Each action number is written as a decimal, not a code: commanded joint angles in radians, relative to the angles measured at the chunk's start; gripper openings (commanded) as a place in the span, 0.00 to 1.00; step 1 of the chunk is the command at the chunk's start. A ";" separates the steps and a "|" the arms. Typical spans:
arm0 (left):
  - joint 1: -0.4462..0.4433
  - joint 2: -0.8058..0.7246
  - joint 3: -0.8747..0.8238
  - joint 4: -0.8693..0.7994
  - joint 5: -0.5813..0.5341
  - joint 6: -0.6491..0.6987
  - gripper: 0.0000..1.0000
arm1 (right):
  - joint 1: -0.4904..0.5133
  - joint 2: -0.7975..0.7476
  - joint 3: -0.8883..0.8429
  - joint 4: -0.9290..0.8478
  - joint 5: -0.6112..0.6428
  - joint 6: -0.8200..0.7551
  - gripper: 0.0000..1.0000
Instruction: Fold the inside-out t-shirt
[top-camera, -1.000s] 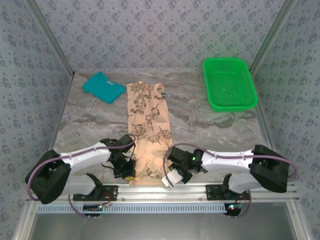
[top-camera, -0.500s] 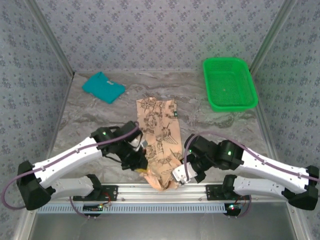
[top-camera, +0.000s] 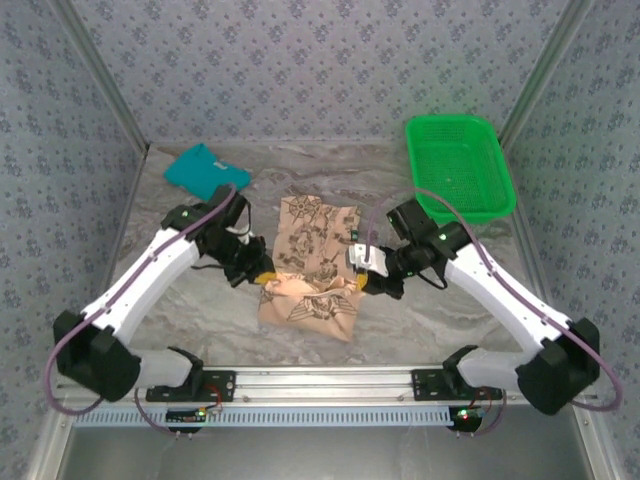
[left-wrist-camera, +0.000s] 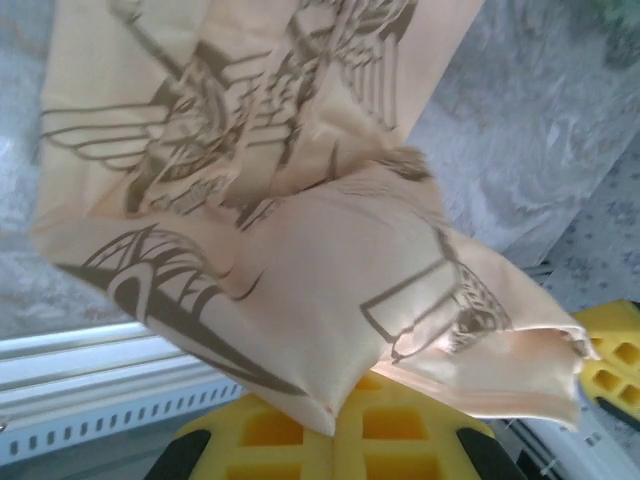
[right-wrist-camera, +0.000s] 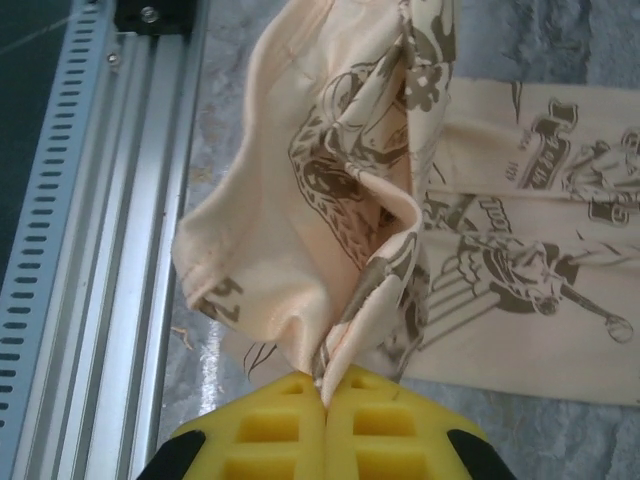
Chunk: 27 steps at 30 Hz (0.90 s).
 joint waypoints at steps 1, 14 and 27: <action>0.031 0.074 0.109 -0.029 0.006 0.096 0.00 | -0.041 0.051 0.084 0.002 -0.063 0.003 0.00; 0.148 0.384 0.353 0.015 0.116 0.120 0.00 | -0.153 0.358 0.313 0.060 -0.138 0.057 0.00; 0.176 0.733 0.718 -0.036 0.206 0.139 0.03 | -0.266 0.638 0.595 0.024 -0.155 0.131 0.00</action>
